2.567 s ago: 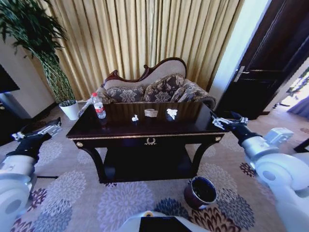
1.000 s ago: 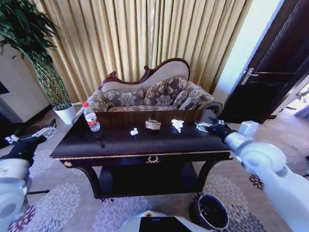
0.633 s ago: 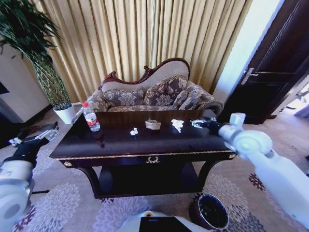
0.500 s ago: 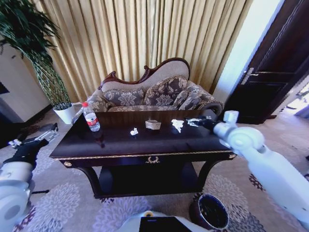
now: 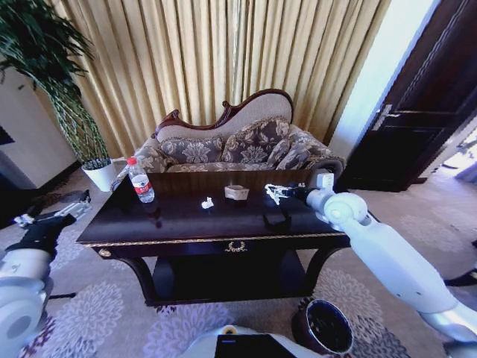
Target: Move to the front of the table and place the trash on the table into the trash bin.
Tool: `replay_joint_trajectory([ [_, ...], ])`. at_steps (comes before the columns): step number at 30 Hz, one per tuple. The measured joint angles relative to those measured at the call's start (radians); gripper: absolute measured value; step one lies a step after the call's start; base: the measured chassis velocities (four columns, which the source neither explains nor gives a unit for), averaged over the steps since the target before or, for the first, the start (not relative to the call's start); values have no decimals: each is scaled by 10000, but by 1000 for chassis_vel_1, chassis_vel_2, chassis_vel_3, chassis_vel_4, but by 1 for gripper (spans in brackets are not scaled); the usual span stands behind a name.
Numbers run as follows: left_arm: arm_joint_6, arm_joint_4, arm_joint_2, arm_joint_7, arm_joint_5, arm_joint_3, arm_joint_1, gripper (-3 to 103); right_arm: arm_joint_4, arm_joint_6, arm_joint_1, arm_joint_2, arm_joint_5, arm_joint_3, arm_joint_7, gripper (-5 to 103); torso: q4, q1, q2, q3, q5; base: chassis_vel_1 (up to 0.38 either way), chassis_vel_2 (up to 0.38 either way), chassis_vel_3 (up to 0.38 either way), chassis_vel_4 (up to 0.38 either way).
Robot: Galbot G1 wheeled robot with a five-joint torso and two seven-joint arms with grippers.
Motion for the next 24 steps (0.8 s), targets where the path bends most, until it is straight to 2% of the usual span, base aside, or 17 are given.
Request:
replay_joint_trajectory([
  [13,214,0,245,9,-228,324,-79,100,-575,5,657,306,-354,-815,10,100,1,0,0,0,-1,0,0,0,0],
  [24,218,0,178,18,-205,371,-93,100,-938,46,613,312,-708,-889,-3,100,0,0,0,0,0,0,0,0,0],
])
